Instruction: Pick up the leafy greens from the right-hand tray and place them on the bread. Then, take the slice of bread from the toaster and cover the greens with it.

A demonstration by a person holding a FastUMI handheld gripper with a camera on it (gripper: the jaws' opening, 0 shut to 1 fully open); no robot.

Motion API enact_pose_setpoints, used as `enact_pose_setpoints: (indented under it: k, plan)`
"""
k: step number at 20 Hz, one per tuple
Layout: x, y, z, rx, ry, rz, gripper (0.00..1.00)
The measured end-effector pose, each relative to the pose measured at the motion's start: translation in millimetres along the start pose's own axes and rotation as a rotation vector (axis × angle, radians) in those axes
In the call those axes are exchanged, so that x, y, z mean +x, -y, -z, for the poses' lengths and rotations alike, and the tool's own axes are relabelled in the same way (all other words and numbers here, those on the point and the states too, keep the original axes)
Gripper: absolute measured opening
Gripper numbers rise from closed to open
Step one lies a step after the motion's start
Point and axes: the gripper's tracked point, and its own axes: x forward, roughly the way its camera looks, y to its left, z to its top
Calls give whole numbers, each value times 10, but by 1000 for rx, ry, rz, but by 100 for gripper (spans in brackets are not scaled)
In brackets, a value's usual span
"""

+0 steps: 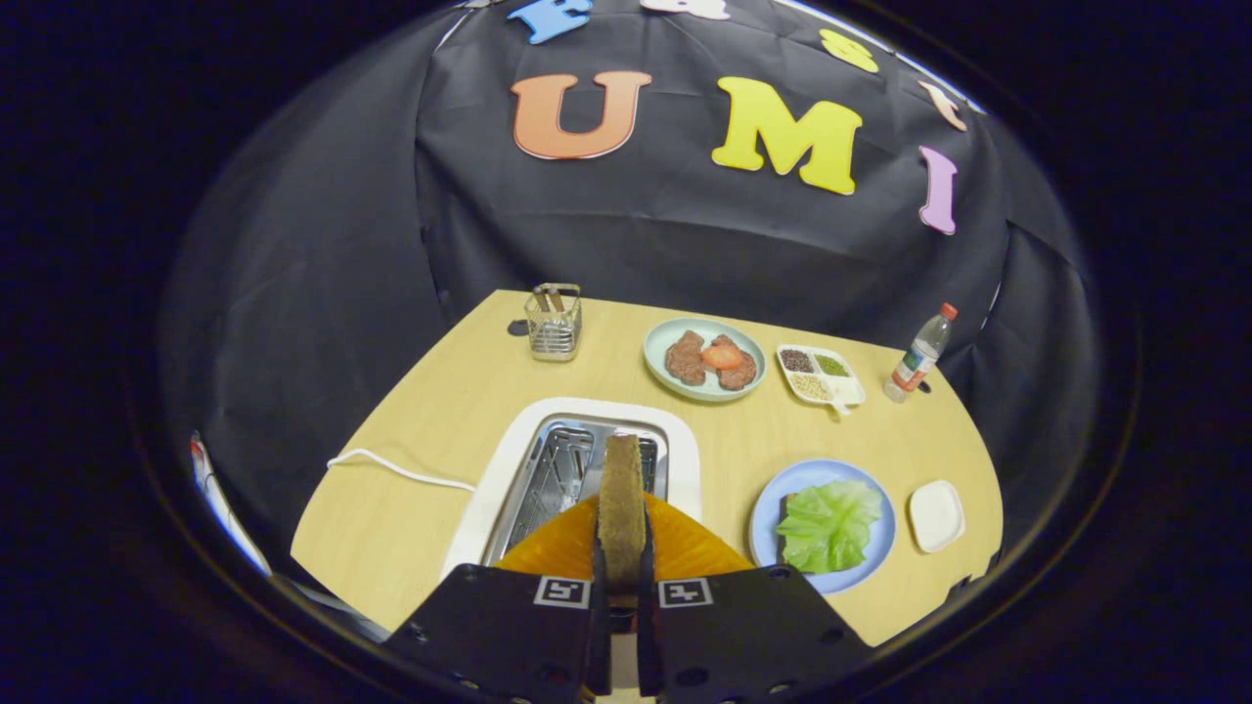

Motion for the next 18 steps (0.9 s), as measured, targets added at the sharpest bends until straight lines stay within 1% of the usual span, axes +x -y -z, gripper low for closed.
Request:
enact_pose_setpoints:
  k: [6, 11, 15, 18]
  plan:
    - [-328, -28, -245, 4, 58, -14, 10]
    - [-716, 68, -541, 27, 116, -55, 10]
    - [-974, 348, -705, 62, 143, -57, 10]
    - [-1035, 691, -745, 83, 154, -32, 10]
